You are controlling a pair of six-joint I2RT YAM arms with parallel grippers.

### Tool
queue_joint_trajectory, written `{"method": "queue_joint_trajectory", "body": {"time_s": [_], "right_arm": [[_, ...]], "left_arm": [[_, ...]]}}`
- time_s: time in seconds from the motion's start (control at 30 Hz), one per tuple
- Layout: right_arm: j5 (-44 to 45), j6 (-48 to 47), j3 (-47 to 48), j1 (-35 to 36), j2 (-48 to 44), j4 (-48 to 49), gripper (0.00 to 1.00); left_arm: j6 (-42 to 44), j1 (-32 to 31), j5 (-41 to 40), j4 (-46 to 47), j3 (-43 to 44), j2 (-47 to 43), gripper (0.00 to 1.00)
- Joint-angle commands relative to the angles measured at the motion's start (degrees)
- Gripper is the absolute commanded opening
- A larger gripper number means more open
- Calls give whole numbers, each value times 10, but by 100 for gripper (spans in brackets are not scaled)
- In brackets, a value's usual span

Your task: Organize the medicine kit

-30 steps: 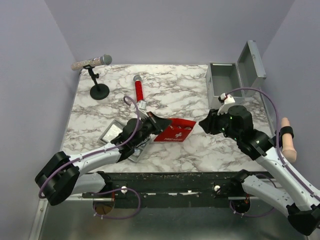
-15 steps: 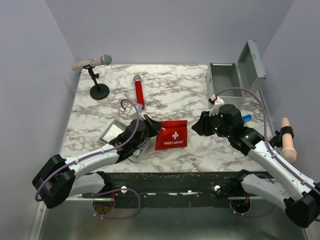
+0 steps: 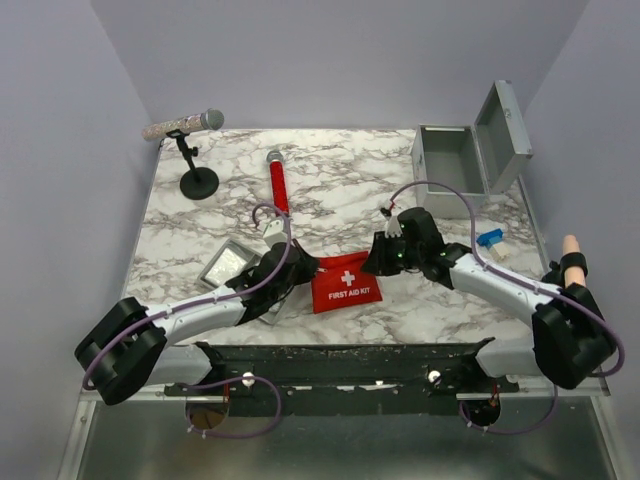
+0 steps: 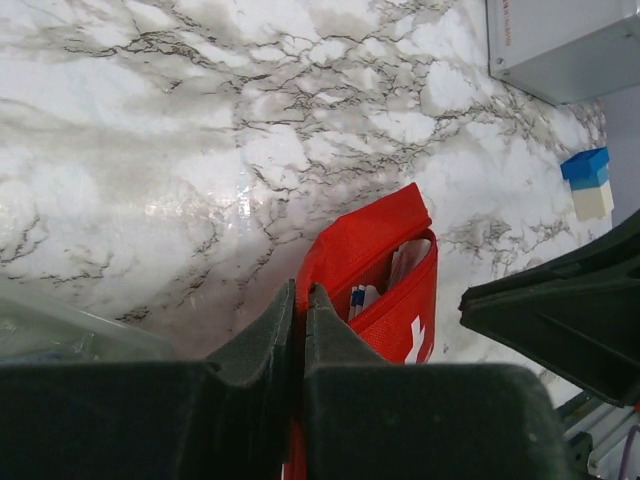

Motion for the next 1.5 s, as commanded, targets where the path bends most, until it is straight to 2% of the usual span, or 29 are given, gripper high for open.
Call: {"method": "queue_joint_trajectory", "body": {"time_s": [0.0,0.17,0.37,0.57,0.63,0.77,0.87,1.0,1.47], "right_arm": [[-23,8,-16,1,54,59,24],[-5,14,-19,1,92,54,22],[10,7,-1,1,127,21,21],[30,1,8,1,144,-14,21],[28,6,-2,1,120,0,21],[14,9,-13,2,28,31,29],[-1,8,-2,3,-24,33,38],[-28,7,24,7,-60,35,42],[-126,66,42,8,-106,80,45]], "left_arm": [[22,-2,-2,25,-14,5,14],[35,0,-6,31,-18,-8,22],[41,5,8,22,-16,8,23],[45,15,39,51,-32,-12,31],[47,17,53,76,-43,-21,27],[40,19,68,111,-55,-35,1],[35,19,78,112,-49,-38,0],[30,20,106,134,-38,-41,0],[-69,19,159,233,15,-55,0]]}}
